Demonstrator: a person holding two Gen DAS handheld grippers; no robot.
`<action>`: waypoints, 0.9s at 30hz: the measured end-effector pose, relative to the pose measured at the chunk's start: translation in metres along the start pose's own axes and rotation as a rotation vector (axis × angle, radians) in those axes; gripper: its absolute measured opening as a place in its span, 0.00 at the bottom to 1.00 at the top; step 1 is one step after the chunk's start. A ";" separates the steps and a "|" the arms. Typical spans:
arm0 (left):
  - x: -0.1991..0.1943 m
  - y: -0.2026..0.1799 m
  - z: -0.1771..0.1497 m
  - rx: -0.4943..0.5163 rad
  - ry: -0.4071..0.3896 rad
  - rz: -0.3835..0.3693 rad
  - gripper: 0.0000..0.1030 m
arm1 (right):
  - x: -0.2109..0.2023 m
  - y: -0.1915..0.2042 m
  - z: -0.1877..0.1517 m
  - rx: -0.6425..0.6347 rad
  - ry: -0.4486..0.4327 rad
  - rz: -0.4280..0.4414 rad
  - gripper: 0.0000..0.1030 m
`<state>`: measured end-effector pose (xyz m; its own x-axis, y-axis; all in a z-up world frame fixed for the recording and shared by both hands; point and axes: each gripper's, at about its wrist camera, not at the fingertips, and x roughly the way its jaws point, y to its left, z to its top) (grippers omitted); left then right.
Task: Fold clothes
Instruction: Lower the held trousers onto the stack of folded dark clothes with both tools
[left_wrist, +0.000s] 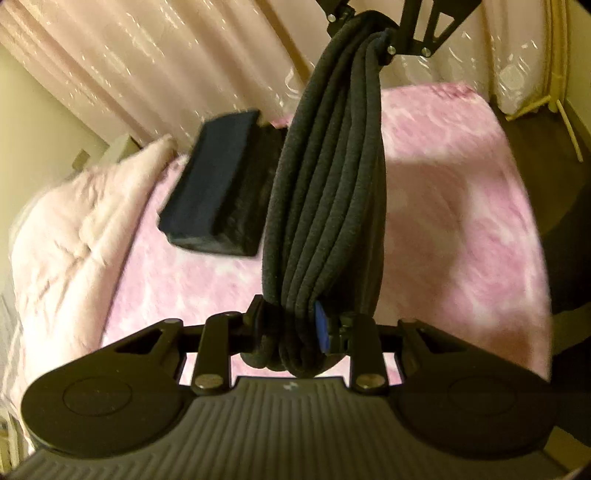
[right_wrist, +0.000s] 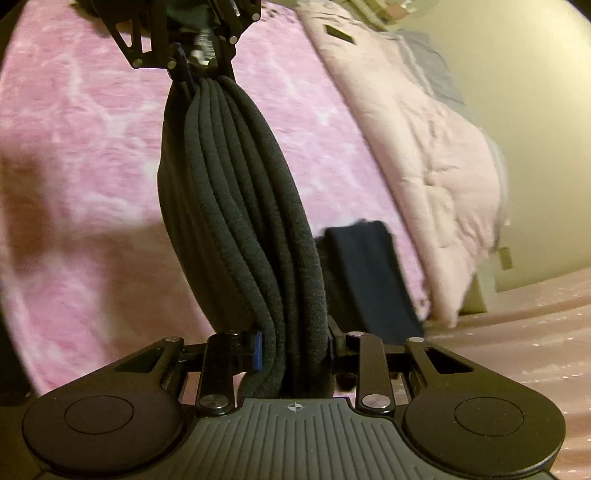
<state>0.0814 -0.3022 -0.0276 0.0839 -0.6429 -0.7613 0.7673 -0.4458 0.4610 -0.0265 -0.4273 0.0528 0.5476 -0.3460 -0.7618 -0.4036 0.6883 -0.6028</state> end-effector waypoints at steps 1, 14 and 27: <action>0.005 0.010 0.007 0.008 -0.012 0.011 0.24 | 0.003 -0.013 -0.002 -0.003 -0.002 -0.016 0.28; 0.127 0.156 0.142 -0.003 0.002 0.268 0.24 | 0.124 -0.232 -0.054 -0.087 -0.154 -0.191 0.28; 0.327 0.167 0.149 -0.038 0.165 0.333 0.23 | 0.289 -0.205 -0.129 -0.109 -0.135 -0.177 0.29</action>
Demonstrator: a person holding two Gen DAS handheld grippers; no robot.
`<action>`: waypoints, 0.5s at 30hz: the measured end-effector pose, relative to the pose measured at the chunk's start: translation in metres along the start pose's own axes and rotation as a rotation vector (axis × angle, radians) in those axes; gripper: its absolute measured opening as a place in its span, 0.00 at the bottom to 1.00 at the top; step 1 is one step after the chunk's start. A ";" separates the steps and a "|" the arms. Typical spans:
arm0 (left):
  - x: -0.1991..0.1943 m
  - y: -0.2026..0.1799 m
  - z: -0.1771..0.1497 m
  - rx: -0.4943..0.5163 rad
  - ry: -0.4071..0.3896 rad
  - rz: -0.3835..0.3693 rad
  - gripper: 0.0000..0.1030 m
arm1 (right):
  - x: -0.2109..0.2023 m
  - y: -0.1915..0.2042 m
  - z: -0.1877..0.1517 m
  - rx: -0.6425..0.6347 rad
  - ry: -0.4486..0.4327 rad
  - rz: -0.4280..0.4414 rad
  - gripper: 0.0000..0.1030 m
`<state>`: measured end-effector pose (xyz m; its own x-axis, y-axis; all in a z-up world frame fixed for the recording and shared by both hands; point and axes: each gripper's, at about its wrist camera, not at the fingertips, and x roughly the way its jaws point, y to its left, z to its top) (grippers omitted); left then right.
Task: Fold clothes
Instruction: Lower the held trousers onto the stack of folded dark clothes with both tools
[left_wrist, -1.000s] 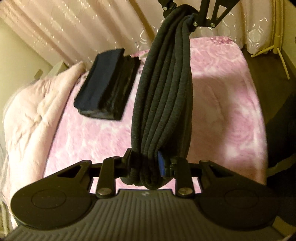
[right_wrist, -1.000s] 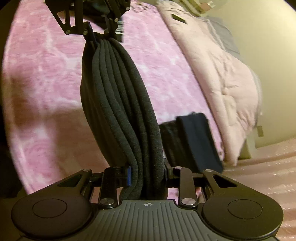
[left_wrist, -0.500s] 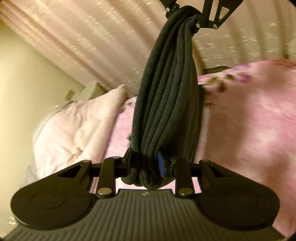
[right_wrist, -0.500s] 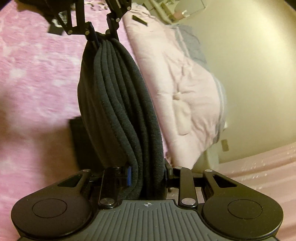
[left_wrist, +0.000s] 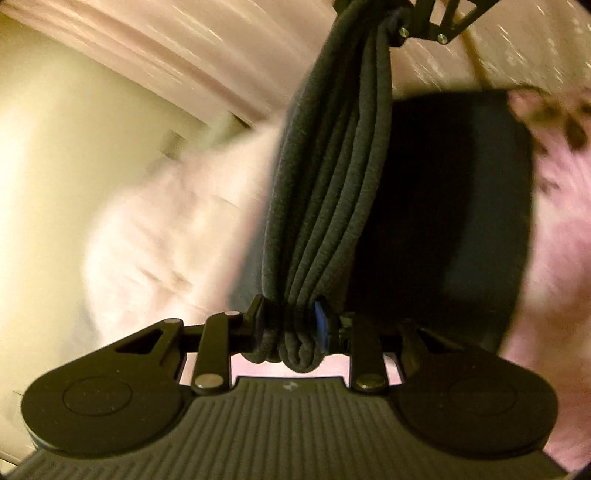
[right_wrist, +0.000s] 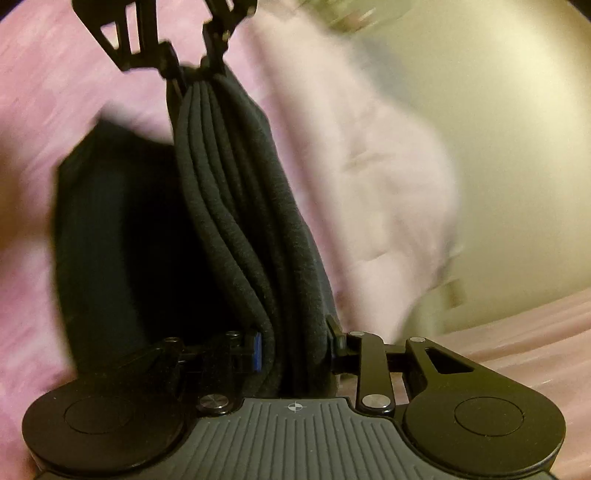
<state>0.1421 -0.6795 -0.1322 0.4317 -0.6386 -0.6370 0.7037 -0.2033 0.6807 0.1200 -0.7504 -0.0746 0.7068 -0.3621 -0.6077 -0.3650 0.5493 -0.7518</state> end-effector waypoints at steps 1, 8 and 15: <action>0.009 -0.019 -0.005 0.006 0.011 -0.036 0.23 | 0.006 0.013 -0.007 -0.009 0.018 0.024 0.29; 0.016 -0.065 -0.018 0.044 -0.006 -0.036 0.23 | -0.002 0.023 -0.025 -0.076 0.013 0.022 0.31; -0.004 -0.074 -0.026 0.043 -0.034 -0.023 0.22 | 0.004 0.048 -0.021 -0.106 0.022 0.031 0.34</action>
<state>0.1033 -0.6431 -0.1892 0.3957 -0.6582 -0.6405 0.6879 -0.2496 0.6815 0.0927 -0.7409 -0.1186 0.6810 -0.3638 -0.6354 -0.4492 0.4778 -0.7550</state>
